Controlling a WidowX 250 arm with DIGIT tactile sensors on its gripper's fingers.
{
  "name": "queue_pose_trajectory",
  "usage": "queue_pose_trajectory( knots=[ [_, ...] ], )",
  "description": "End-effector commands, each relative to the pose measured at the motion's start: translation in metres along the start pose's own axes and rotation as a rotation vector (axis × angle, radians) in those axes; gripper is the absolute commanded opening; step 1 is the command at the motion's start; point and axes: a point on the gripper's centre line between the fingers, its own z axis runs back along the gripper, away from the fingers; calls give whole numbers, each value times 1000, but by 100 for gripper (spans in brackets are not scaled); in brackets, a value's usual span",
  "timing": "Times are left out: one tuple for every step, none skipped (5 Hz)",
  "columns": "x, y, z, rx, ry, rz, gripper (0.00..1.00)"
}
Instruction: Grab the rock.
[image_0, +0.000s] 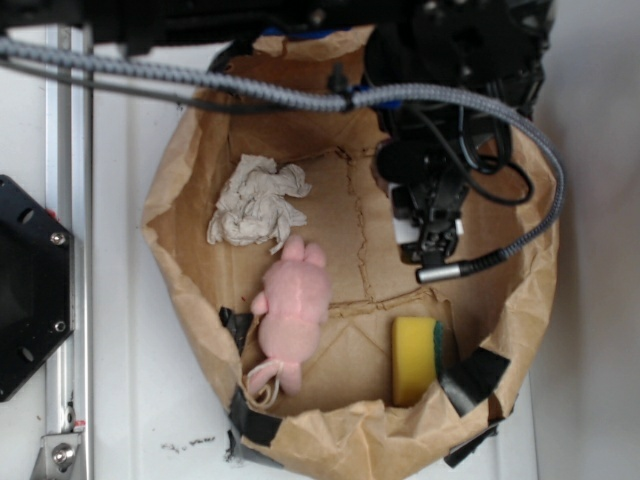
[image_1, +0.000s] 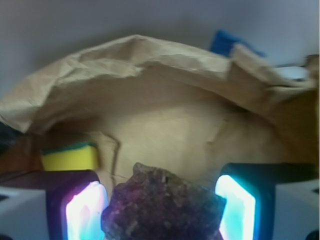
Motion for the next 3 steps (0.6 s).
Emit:
queue_pose_trajectory(
  knots=[
    [-3,-19,39,6,-19,-145,0],
    [-8,-30,42,-13,-23,-178,0],
    [-10,-32,40,-31,-30,-182,0]
  ],
)
